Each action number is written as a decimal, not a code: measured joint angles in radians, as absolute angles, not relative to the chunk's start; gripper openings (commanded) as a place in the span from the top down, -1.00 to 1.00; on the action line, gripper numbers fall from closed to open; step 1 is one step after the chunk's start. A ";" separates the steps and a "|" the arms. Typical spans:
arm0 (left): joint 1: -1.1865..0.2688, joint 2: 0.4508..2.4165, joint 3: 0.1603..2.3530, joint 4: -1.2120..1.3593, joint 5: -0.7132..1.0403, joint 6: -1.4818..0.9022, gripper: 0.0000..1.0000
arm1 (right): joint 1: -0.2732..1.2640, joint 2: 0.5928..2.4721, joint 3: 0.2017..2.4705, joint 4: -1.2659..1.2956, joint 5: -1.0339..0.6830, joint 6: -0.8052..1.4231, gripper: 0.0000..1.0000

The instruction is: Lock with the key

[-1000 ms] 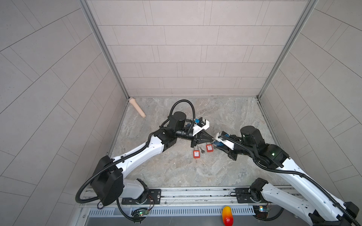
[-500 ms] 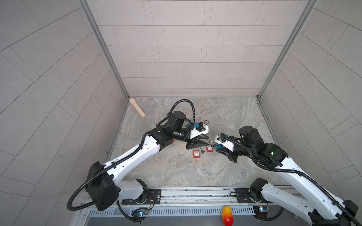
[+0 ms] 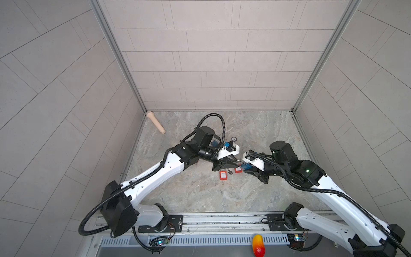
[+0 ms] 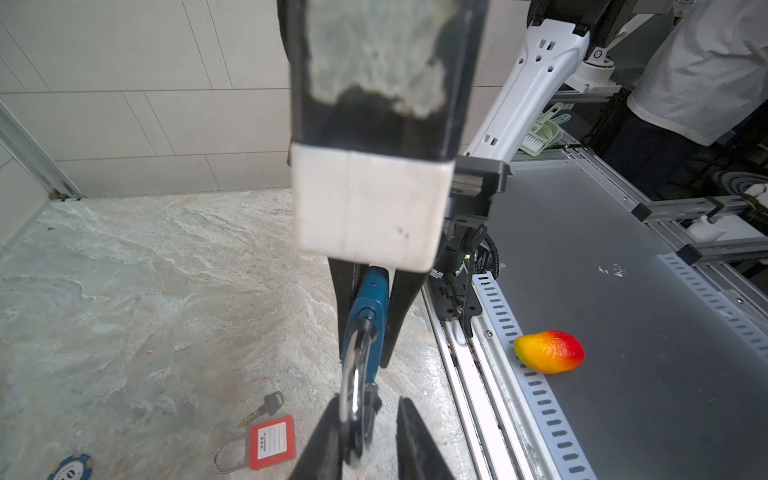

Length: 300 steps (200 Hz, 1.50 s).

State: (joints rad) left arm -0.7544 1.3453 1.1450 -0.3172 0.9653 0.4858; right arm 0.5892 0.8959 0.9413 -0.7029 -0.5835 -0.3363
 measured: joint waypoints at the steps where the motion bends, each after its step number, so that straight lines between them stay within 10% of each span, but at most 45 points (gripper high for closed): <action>1: -0.754 1.345 1.145 -0.318 0.965 0.485 0.69 | 0.589 0.896 0.942 -0.703 -0.584 -0.336 1.00; 62: -0.772 1.354 1.161 -0.350 0.936 0.524 1.00 | 0.590 0.911 0.944 -0.733 -0.629 -0.360 1.00; 300: -0.781 1.380 1.014 -0.056 0.879 0.385 1.00 | 0.581 1.017 0.978 -0.757 -0.540 -0.381 1.00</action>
